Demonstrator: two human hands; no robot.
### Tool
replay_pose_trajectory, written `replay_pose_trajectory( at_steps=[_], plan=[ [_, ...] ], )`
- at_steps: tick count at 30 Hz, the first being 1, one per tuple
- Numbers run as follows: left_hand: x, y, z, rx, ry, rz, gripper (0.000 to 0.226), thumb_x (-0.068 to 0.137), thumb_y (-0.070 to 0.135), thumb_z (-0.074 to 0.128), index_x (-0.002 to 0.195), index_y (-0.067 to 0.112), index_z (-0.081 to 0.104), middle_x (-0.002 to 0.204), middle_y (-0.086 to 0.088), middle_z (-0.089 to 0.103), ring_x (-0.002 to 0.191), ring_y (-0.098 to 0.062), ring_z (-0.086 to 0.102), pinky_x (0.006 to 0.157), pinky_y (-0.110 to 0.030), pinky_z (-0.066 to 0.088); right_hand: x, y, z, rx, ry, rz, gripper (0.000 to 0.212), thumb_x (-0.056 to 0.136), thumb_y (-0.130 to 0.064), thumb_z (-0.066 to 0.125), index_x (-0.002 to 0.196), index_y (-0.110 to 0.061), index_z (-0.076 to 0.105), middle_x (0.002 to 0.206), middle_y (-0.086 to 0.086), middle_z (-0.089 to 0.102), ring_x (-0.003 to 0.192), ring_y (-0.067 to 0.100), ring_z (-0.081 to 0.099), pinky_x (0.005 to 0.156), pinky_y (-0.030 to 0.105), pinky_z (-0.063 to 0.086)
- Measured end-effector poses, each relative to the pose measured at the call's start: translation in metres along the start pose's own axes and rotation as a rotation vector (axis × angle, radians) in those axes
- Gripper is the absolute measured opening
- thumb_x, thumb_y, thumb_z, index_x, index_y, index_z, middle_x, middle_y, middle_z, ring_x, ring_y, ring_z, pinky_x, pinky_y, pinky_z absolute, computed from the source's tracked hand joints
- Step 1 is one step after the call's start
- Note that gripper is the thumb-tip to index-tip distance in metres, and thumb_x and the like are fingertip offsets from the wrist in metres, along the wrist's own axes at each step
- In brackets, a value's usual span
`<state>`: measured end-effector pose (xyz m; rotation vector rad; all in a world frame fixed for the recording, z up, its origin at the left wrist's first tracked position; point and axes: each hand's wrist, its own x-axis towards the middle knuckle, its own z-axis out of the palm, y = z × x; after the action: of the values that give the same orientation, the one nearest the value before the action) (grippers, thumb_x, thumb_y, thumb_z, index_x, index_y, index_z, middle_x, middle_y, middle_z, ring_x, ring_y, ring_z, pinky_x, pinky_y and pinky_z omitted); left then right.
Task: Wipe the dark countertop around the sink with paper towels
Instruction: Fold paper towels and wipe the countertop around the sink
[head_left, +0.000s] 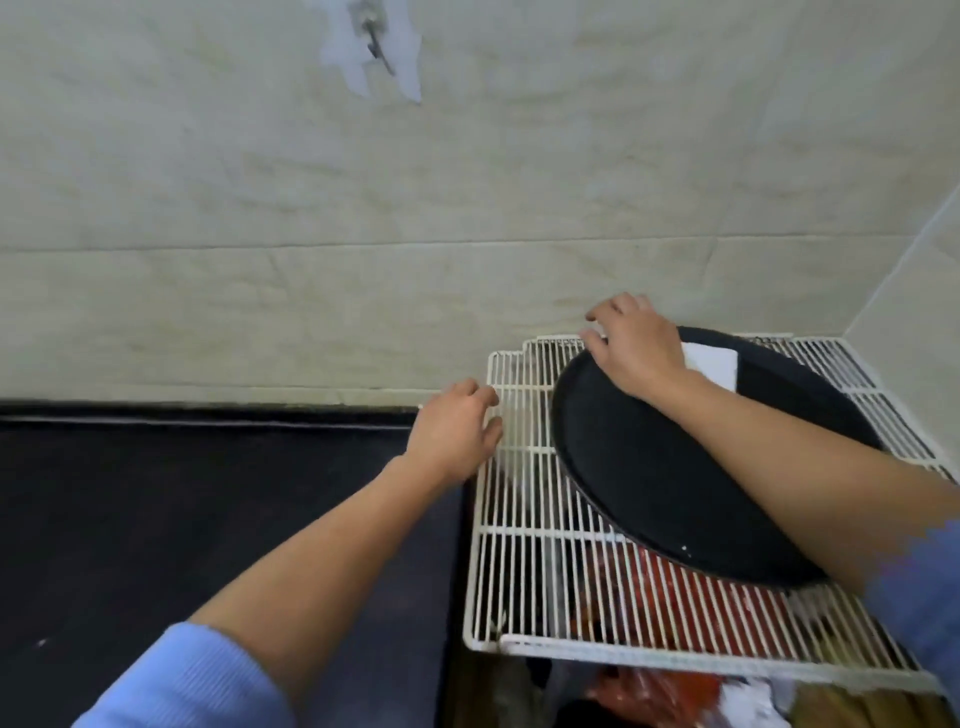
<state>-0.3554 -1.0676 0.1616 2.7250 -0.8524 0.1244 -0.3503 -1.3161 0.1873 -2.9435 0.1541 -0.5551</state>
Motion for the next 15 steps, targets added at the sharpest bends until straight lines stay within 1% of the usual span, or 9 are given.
replay_pose_trajectory(
  at_steps=[2, 4, 10, 12, 15],
  plan=[
    [-0.037, -0.04, -0.013, 0.034, -0.004, -0.124, 0.026, 0.091, 0.032, 0.049, 0.109, 0.015, 0.058, 0.106, -0.006, 0.059, 0.097, -0.031, 0.058, 0.075, -0.039, 0.045, -0.002, -0.054, 0.005, 0.069, -0.025, -0.115, 0.033, 0.097, -0.034, 0.046, 0.117, -0.014, 0.063, 0.118, 0.009, 0.059, 0.116, 0.028, 0.048, 0.086, 0.04, 0.044],
    [-0.082, -0.081, -0.027, 0.073, -0.022, -0.252, 0.024, 0.09, 0.033, 0.048, 0.105, 0.017, 0.057, 0.106, -0.004, 0.06, 0.098, -0.029, 0.058, 0.073, -0.036, 0.045, -0.006, -0.113, 0.012, 0.115, -0.057, -0.218, 0.03, 0.096, -0.034, 0.047, 0.113, -0.016, 0.064, 0.115, 0.009, 0.062, 0.113, 0.028, 0.051, 0.085, 0.04, 0.045],
    [-0.241, -0.197, -0.08, 0.162, -0.016, -0.58, 0.025, 0.091, 0.034, 0.048, 0.109, 0.02, 0.058, 0.112, -0.003, 0.064, 0.104, -0.028, 0.058, 0.078, -0.036, 0.045, -0.043, -0.301, 0.049, 0.202, -0.191, -0.493, 0.029, 0.095, -0.037, 0.046, 0.109, -0.019, 0.064, 0.111, 0.006, 0.062, 0.107, 0.028, 0.055, 0.082, 0.04, 0.048],
    [-0.297, -0.233, -0.097, 0.187, -0.014, -0.665, 0.025, 0.091, 0.034, 0.047, 0.108, 0.021, 0.058, 0.112, -0.003, 0.065, 0.104, -0.028, 0.058, 0.078, -0.035, 0.045, -0.064, -0.361, 0.06, 0.214, -0.228, -0.571, 0.028, 0.096, -0.038, 0.045, 0.108, -0.019, 0.062, 0.109, 0.005, 0.061, 0.104, 0.027, 0.055, 0.078, 0.039, 0.049],
    [-0.377, -0.286, -0.121, 0.22, -0.013, -0.768, 0.024, 0.09, 0.034, 0.047, 0.108, 0.022, 0.059, 0.112, -0.005, 0.065, 0.105, -0.029, 0.058, 0.08, -0.036, 0.046, -0.099, -0.447, 0.073, 0.197, -0.254, -0.65, 0.028, 0.097, -0.04, 0.044, 0.11, -0.02, 0.059, 0.11, 0.003, 0.059, 0.105, 0.025, 0.054, 0.073, 0.038, 0.048]
  ],
)
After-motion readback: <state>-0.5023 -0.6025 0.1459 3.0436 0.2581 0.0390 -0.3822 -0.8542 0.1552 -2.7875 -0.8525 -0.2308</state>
